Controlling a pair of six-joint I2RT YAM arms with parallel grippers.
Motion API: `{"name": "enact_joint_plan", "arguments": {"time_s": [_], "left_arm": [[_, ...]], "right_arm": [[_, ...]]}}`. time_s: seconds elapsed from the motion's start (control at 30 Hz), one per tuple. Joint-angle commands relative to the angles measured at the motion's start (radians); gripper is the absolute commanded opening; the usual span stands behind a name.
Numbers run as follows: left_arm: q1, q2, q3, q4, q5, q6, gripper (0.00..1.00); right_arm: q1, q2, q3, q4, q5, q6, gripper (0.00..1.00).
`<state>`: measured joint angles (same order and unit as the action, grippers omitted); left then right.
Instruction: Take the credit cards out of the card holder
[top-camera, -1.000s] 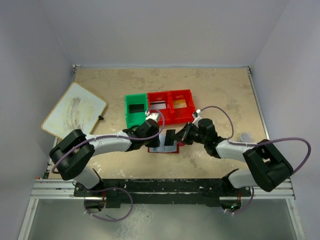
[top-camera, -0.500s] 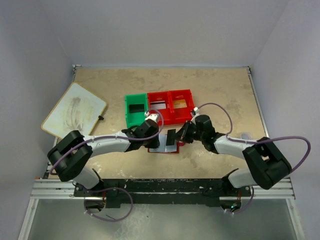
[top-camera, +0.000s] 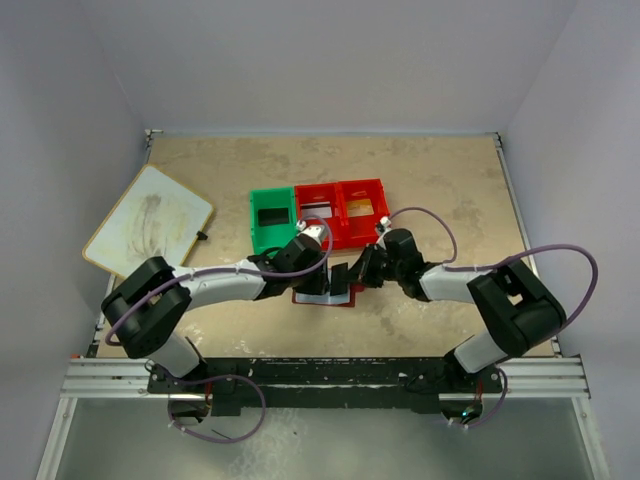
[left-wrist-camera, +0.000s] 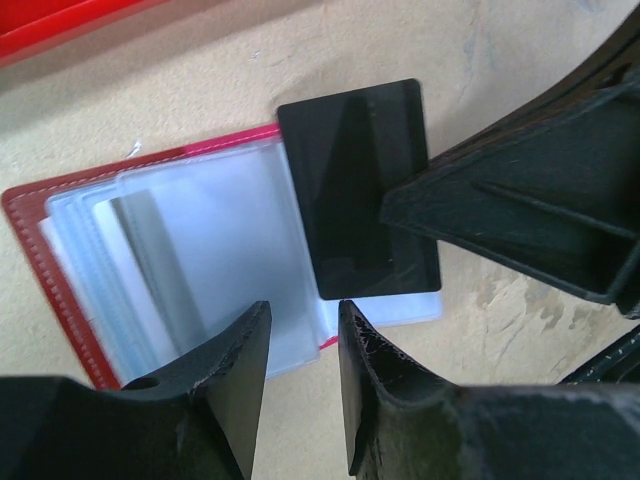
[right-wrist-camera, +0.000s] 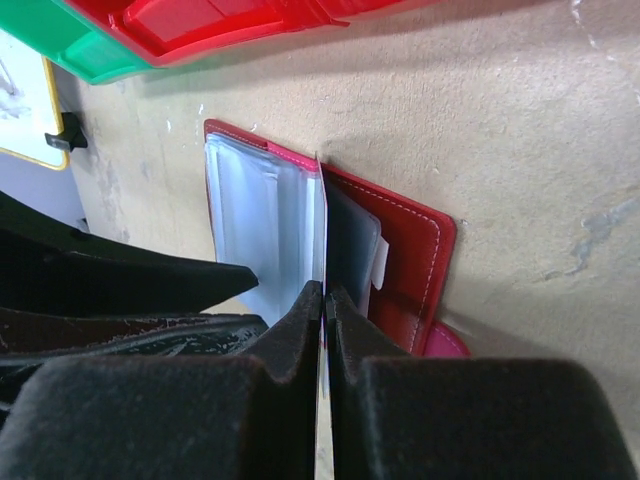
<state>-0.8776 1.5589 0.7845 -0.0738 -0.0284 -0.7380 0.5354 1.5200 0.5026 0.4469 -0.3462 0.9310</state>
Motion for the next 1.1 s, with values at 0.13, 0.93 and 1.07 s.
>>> {"name": "enact_joint_plan", "arguments": {"time_s": [0.13,0.93,1.07], "left_arm": [[0.0,0.043,0.053,0.039,0.032,0.033,0.31],[0.0,-0.03,0.017,-0.003,-0.041,0.022,0.27],[0.0,-0.12,-0.003,-0.021,-0.123,0.024,0.3]], "right_arm": [[0.0,0.054,0.011,0.11,-0.046,0.009,0.09],[-0.001,-0.003,-0.015,0.138,-0.017,0.02,0.0],[-0.001,-0.106,-0.052,0.122,0.006,0.018,0.0]]}}
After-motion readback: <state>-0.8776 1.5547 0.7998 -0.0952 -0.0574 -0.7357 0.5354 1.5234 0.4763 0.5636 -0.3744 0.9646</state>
